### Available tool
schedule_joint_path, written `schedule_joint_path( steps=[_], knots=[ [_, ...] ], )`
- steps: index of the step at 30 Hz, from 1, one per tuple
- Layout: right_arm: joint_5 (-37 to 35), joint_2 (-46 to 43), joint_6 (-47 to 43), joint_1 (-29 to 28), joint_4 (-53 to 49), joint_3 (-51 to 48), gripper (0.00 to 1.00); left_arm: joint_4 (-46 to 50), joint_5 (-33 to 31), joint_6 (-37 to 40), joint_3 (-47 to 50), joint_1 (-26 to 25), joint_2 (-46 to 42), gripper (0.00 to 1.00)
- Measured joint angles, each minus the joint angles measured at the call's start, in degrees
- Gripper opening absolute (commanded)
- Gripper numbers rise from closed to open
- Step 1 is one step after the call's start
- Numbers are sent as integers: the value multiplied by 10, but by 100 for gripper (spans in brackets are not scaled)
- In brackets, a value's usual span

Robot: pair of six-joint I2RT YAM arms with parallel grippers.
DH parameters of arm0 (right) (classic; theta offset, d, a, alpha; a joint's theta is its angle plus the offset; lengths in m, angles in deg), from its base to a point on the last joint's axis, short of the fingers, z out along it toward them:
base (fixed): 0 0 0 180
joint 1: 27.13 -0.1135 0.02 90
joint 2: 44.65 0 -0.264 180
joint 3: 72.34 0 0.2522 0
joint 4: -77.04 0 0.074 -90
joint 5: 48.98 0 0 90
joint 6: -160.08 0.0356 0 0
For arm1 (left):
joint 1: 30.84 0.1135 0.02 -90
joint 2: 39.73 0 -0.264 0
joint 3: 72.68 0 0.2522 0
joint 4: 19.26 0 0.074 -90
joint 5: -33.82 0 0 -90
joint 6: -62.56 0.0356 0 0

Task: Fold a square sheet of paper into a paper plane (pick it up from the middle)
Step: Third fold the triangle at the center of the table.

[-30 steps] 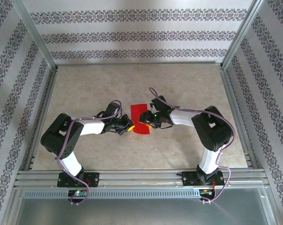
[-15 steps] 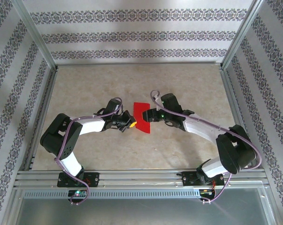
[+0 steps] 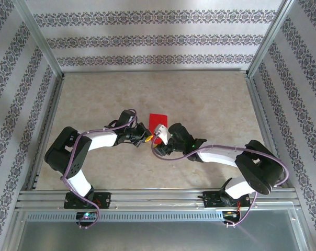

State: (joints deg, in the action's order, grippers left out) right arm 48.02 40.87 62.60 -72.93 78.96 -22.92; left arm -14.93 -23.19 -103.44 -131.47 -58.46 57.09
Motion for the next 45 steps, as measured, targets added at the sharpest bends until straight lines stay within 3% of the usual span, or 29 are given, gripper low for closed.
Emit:
schedule_joint_path(
  steps=[11, 28, 29, 33, 36, 40, 45],
  knots=[
    [-57, 89, -72, -29, 105, -9, 64, 0, 0, -7, 0, 0, 0, 0],
    [-83, 89, -92, -28, 150, -17, 14, 0, -2, -10, 0, 0, -3, 0],
    [-83, 89, -92, -28, 150, -17, 12, 0, -2, -10, 0, 0, -5, 2],
    [-77, 89, -92, -28, 150, -18, 10, 19, -5, -6, 0, 4, -19, 28],
    [-63, 86, -90, -28, 148, -24, 10, 54, -14, 11, 0, 24, -43, 39],
    [-26, 72, -76, -27, 139, -32, 10, 108, -35, 49, -9, 58, -83, 45],
    [35, 61, -46, -17, 129, -35, 11, 144, -37, 103, -59, 63, -93, 43]
  ],
)
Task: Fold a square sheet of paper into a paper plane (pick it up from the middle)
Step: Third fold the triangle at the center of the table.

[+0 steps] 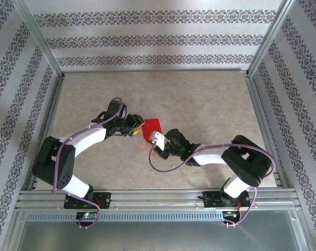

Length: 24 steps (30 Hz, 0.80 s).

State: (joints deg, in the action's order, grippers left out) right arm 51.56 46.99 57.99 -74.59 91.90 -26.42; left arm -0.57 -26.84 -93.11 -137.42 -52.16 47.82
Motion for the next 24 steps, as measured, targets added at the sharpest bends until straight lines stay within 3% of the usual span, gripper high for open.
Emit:
schedule_joint_path(
  steps=[5, 12, 24],
  knots=[
    [45, 0, 25, 9, -6, 0, 11, 5, 15, 38, -39, -10, 36, 36],
    [84, 0, 49, 9, -7, -1, 11, 73, 19, 102, -130, -37, 154, 25],
    [113, 8, 79, 24, -10, -1, 12, 214, -43, 191, -231, -42, 252, 13]
  ],
)
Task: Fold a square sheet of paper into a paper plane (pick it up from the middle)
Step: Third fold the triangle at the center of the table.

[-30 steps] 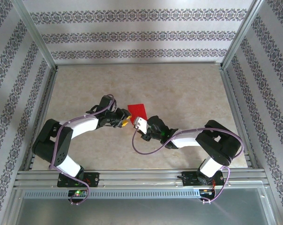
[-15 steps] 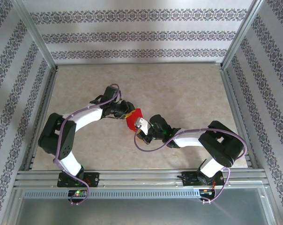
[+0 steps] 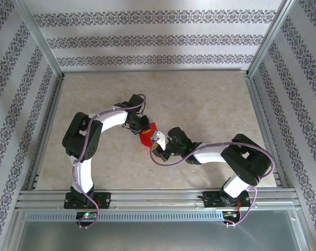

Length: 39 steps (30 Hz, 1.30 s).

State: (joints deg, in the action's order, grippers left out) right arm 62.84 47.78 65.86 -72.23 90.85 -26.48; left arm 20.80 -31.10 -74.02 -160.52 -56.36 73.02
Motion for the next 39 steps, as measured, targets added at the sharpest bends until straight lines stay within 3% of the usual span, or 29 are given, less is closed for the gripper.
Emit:
schedule_joint_path(
  steps=[12, 39],
  knots=[
    [7, 17, 61, 15, -29, 24, 15, 44, -16, 40, -27, -4, 27, 10],
    [-58, 57, 131, 15, -89, 70, 15, 63, 1, 105, -65, -8, 54, 6]
  ],
)
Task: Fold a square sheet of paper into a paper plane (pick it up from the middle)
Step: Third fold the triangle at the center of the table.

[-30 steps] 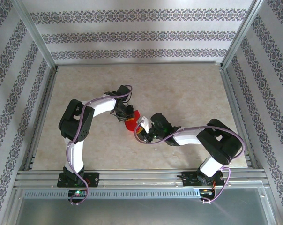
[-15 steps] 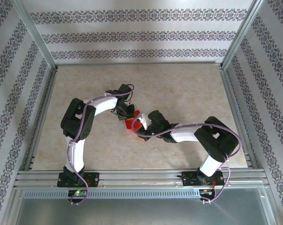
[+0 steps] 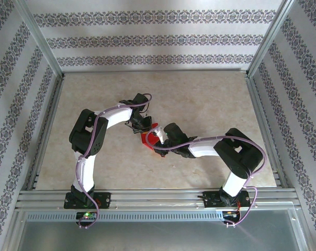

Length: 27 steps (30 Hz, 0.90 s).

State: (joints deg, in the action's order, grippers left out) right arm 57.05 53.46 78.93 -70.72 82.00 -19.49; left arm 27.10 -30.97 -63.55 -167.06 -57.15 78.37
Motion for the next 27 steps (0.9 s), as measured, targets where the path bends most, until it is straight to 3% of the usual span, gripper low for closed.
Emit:
schedule_joint_path(
  steps=[27],
  knots=[
    [-41, 7, 0, 4, -15, 9, 14, 1, 5, 13, -4, 0, 4, 5]
  ],
)
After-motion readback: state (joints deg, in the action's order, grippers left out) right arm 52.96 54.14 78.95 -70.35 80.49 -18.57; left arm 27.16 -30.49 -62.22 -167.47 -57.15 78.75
